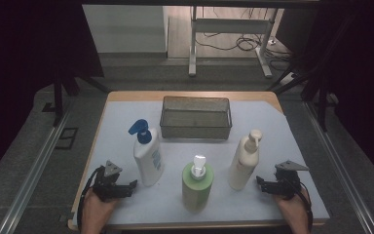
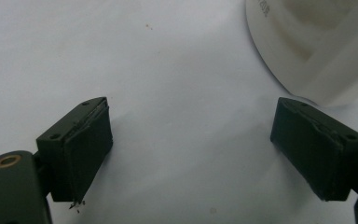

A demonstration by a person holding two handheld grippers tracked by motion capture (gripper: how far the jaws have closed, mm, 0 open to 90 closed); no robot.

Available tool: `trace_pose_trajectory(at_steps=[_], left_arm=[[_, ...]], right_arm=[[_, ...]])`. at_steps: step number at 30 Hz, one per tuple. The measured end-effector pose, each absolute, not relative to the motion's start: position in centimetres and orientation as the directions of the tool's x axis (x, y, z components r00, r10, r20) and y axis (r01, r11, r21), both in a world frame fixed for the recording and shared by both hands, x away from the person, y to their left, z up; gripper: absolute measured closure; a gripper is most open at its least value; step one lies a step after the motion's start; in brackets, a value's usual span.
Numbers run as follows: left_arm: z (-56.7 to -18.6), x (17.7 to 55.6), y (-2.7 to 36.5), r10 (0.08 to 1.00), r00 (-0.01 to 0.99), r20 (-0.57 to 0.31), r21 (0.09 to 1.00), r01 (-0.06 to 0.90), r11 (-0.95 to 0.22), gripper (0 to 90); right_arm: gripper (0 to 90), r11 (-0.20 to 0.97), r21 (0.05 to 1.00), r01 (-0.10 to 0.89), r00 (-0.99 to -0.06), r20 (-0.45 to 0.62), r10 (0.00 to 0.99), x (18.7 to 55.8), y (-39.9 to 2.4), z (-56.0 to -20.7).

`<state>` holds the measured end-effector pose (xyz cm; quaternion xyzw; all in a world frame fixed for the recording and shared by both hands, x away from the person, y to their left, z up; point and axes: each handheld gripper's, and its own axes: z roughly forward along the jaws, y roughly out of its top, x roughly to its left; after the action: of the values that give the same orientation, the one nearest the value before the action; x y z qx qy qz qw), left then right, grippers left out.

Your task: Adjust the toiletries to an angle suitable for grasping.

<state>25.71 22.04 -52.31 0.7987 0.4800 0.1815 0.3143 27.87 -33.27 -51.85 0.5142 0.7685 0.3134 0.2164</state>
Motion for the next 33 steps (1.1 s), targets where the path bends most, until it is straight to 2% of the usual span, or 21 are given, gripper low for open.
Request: trace_pose_trajectory(at_steps=[23, 26, 28, 33], left_arm=[[-52.36, 25.72, 22.14, 0.882, 0.471, -0.021, 0.678, 0.654, -0.334, 12.4], [-52.35, 25.72, 22.14, 0.882, 0.471, -0.020, 0.678, 0.654, -0.334, 12.4], [-52.36, 25.72, 22.14, 0.882, 0.472, -0.021, 0.678, 0.654, -0.334, 12.4], [-52.36, 25.72, 22.14, 0.882, 0.471, -0.021, 0.678, 0.654, -0.334, 12.4]], right_arm=[[12.6, 0.274, 0.703, 0.656, -0.381, -0.004, 0.924, 27.94, -33.35, -51.82], [14.7, 0.265, 0.704, 0.659, -0.375, 0.003, 0.927, 27.89, -33.41, -51.75], [20.7, 0.258, 0.709, 0.656, -0.369, 0.003, 0.929, 27.75, -33.59, -51.63], [26.0, 0.243, 0.714, 0.657, -0.371, 0.026, 0.928, 27.54, -34.04, -51.46]])
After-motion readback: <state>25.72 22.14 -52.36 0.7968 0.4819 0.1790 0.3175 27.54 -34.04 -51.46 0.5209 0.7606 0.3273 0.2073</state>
